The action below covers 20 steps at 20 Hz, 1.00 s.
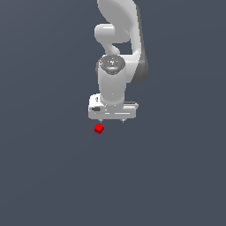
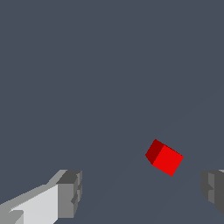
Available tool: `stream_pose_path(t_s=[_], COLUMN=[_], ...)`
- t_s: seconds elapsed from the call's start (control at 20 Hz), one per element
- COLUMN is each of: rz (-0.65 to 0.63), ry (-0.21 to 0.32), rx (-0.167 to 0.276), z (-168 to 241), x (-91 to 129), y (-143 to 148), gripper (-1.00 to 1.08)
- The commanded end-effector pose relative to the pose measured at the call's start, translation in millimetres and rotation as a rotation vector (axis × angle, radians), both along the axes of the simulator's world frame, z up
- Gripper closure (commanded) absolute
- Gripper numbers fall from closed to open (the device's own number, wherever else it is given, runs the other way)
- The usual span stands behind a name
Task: Pick up the red cube and move it to a goal position.
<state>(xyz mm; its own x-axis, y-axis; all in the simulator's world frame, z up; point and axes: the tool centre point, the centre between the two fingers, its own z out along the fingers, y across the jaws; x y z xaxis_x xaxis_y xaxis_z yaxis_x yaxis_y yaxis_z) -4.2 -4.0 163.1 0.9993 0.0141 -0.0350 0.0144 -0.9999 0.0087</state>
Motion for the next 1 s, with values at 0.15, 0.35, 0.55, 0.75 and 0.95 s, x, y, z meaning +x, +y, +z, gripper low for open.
stream_pose_path(t_s=[0.15,0.35,0.55,0.75,0.95], rz=[-0.009,-0.047,-0.115,-0.213,-0.333], ry=[-0.001,-0.003,-0.008,-0.015,-0.023], rx=[0.0,-0.001,-0.001,-0.002,-0.003], z=[-2.3,-12.3,-30.4,-56.4,-88.3], x=[-0.4,-2.2,-5.9,-12.4,-21.9], y=[-1.4,-7.8,-19.0,-34.6,-52.6], gripper=[-0.92,-0.92,-0.92,-0.92,-0.92])
